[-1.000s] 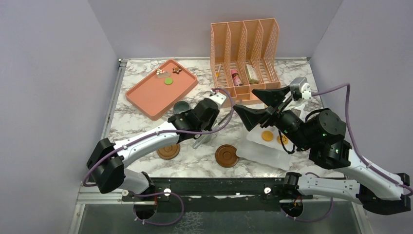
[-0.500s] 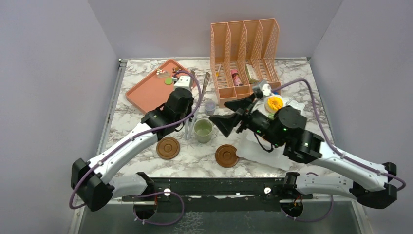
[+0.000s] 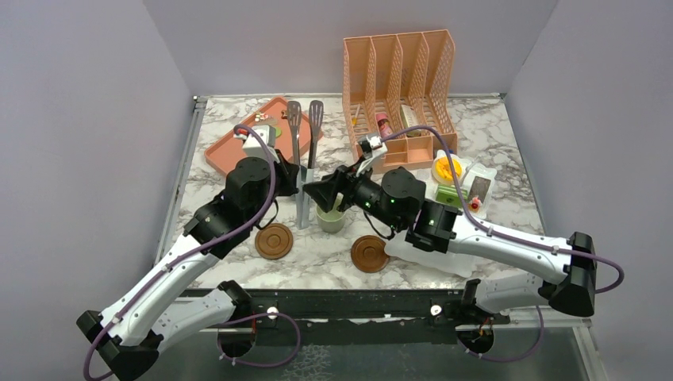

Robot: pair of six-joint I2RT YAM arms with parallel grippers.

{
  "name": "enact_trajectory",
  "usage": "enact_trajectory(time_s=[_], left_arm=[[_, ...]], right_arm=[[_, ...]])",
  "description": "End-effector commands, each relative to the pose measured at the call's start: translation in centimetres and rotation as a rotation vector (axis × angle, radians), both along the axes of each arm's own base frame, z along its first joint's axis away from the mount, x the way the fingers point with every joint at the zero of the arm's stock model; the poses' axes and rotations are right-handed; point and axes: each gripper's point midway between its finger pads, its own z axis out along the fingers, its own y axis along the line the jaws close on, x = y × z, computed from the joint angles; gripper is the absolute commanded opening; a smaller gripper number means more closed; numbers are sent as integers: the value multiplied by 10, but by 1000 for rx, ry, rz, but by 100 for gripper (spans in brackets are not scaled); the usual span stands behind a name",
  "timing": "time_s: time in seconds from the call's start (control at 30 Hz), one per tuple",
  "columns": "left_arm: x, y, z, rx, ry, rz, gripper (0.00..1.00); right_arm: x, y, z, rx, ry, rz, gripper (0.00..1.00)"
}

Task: Serve the afternoon tea
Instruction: Pick up the clamp from the desert table.

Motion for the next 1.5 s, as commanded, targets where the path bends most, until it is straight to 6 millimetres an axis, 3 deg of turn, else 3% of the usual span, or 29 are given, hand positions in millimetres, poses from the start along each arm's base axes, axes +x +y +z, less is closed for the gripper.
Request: enact_trajectory(time_s=[0.0, 0.2, 0.47, 0.8, 0.97, 1.17, 1.47], left_arm=[[-6, -8, 19, -80, -59, -55, 0], [-7, -10, 13, -60, -71, -77, 0], [-10, -12, 20, -62, -105, -109, 0], [-12, -14, 24, -73, -124, -123, 0], [-10, -15, 28, -73, -146, -131, 0], [3, 7, 10, 18, -90, 12, 0], [20, 14, -7, 111, -47, 98, 0]], right_arm=[[14, 7, 34, 140, -16, -62, 63], [36, 13, 27, 101, -10, -158, 60], [52, 18, 9, 16, -4, -226, 59], [63, 14, -4, -55, -8, -240, 67], [64, 11, 3, -14, -17, -225, 52], [58, 3, 1, 22, -41, -192, 37], [51, -6, -12, 22, -34, -168, 33]])
